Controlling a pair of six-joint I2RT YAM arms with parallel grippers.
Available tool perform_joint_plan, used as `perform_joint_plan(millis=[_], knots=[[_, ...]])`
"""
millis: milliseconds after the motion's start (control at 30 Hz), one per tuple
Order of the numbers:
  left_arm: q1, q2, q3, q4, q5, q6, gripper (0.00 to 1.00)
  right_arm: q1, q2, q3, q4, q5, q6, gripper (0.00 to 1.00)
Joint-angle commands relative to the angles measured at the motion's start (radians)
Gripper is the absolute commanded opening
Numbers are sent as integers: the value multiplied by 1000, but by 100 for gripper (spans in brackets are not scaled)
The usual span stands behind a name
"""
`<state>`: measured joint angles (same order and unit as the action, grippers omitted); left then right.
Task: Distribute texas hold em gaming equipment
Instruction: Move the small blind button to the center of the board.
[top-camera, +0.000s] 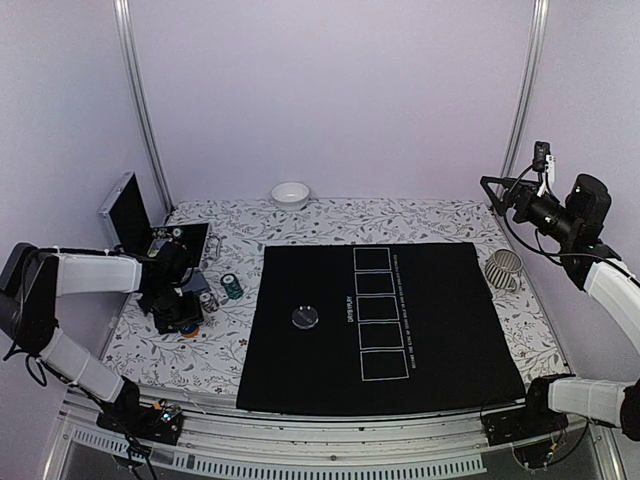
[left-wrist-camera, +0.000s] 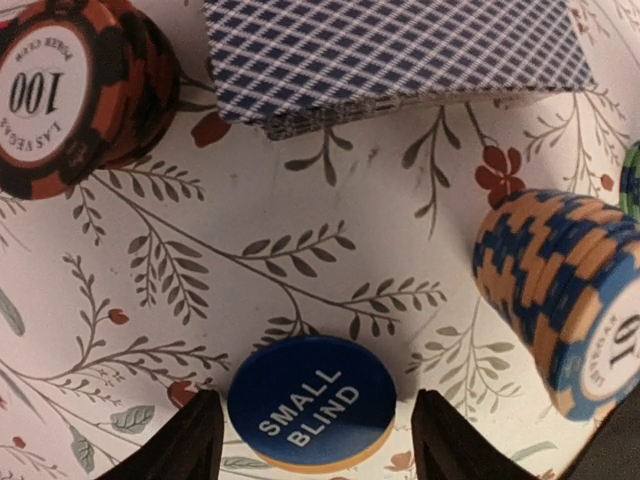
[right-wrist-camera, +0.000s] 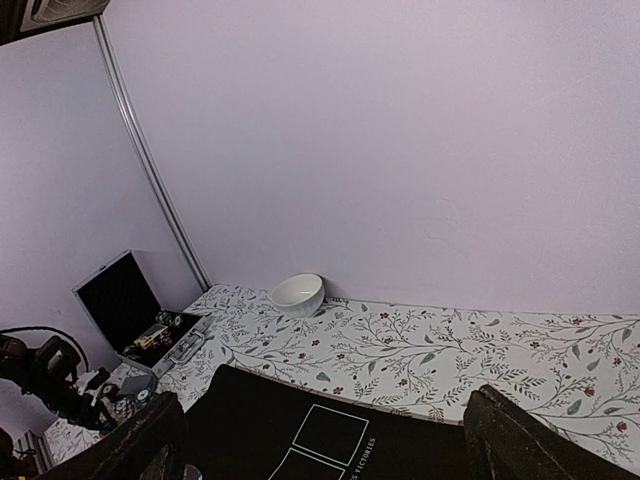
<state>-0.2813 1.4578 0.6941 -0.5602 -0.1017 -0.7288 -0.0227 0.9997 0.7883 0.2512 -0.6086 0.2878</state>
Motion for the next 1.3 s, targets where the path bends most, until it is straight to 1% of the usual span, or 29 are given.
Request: perform_joint_plan(millis=[0,100,200,233,367,467,600,733,800,900,1033,1133,1267], knots=[[-23,15,9,-72,-56,1,64,-5,-5,-6,14,-13,-6,98],[-22,-2,-14,-82,-61,-12,60,-4,-5,-7,16,-14,-4,98],[-22,-25,-24,-79,-62,-18,51,-3,-6,-7,17,-11,-5,98],[-22,-33,-22,-78,-68,-18,50,-3,-6,-6,17,-11,-6,98],[-21,-51,-11,-81,-82,-8,48,-3,-6,-6,17,-12,-4,98],[-22,-55,-8,-82,-74,-5,44,-3,-6,-3,19,-13,-5,98],[-21,-58,-19,-81,-68,-4,44,-3,-5,-4,18,-13,-5,98],[-36,-72,-48,-72,-24,3,43,-3,-5,-5,18,-15,-3,98],[-82,-93,-55,-69,-16,7,43,-5,-7,-4,19,-16,-1,98],[-188,-148,-54,-73,-40,11,43,-4,-8,-4,19,-16,-1,98],[-276,-202,-73,-57,3,12,42,-3,-3,-2,18,-24,3,98],[-330,-194,-106,-15,35,18,40,-3,3,0,19,-33,7,98],[-422,-112,-98,15,25,10,39,-3,1,2,17,-40,10,98]])
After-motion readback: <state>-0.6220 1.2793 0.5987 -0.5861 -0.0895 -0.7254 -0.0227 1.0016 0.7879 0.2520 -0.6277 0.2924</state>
